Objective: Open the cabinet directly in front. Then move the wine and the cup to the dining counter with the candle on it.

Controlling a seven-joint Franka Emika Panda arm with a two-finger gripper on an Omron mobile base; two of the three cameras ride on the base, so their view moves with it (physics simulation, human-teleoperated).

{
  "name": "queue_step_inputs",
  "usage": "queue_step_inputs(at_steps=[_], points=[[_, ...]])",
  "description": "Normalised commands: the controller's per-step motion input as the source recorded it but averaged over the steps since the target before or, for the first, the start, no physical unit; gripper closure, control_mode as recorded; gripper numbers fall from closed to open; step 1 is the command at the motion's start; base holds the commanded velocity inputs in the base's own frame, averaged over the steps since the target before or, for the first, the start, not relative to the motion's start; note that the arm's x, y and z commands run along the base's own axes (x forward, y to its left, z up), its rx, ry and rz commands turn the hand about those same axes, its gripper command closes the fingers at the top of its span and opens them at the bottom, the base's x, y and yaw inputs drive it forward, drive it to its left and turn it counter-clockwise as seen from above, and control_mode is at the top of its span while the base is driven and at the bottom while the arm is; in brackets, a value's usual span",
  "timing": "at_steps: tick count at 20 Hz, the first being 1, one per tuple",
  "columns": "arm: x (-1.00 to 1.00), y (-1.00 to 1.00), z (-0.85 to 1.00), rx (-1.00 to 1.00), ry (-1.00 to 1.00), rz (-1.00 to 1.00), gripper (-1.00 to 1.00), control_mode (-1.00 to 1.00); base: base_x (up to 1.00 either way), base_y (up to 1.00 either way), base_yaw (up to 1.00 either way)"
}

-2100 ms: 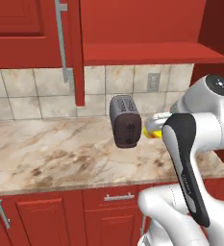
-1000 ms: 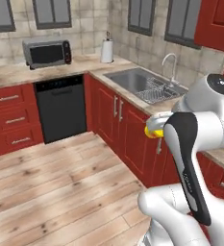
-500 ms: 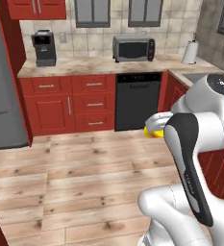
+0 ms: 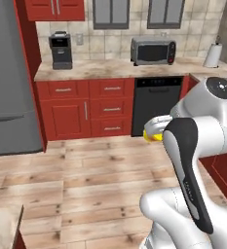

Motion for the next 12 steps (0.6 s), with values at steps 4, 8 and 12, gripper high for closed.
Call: queue_step_inputs(at_steps=[4,8,12], points=[[0.0,0.0,0.0,0.0,0.0,0.0,1.0,1.0,1.0,0.0,-0.03],[0.0,0.0,0.0,0.0,0.0,0.0,1.0,1.0,1.0,0.0,0.0],[0.0,0.0,0.0,0.0,0.0,0.0,1.0,1.0,1.0,0.0,0.23]])
